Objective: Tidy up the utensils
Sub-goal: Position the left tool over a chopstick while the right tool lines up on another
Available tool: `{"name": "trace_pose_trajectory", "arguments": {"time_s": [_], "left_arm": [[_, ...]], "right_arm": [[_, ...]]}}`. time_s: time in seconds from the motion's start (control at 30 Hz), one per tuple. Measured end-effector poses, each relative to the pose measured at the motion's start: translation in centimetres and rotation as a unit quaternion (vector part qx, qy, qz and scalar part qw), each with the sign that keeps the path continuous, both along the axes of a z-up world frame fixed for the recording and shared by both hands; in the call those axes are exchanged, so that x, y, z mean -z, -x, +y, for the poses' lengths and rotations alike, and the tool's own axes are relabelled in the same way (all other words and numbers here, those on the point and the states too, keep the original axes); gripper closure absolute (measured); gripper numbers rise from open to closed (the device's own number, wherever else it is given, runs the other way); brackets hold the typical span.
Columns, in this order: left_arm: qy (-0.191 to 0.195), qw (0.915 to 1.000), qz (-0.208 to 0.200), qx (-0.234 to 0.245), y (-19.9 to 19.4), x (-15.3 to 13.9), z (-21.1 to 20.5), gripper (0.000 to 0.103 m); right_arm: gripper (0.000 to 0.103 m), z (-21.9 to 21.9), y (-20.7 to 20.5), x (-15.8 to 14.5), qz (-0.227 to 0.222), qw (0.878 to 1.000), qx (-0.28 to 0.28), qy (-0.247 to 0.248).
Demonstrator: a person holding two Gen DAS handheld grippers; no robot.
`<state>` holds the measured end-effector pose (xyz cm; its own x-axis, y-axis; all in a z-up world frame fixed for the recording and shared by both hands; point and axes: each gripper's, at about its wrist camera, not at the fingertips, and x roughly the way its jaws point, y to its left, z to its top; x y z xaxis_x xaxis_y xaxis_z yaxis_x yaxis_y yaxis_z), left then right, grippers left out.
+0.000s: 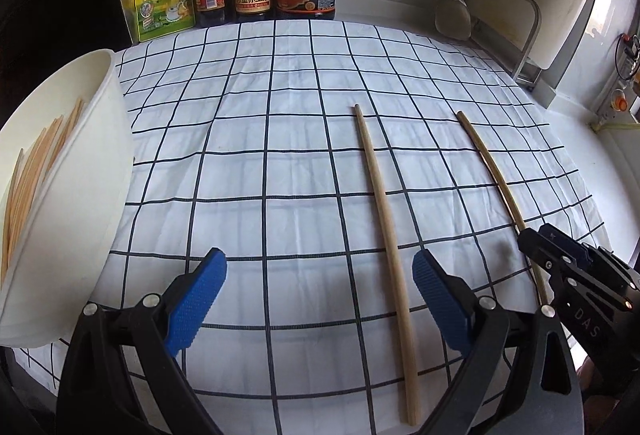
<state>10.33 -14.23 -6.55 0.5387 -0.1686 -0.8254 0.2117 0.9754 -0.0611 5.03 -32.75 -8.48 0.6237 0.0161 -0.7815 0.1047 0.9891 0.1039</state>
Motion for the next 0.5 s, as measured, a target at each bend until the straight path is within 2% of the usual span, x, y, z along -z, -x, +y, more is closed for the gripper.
{"name": "trace_pose_trajectory", "arguments": {"time_s": [0.33,0.5], "left_arm": [[-0.008,0.9999,0.012,-0.003,-0.4,1.1,-0.4,0.01],[-0.036,0.9993,0.009,-0.006,-0.7,1.5,-1.0,0.006]], "right_arm": [[0.071,1.1,-0.4,0.4,0.0,1.0,-0.016,0.024],[0.071,1.5,-0.6,0.5,-0.001,0.999,-0.019,0.047]]}}
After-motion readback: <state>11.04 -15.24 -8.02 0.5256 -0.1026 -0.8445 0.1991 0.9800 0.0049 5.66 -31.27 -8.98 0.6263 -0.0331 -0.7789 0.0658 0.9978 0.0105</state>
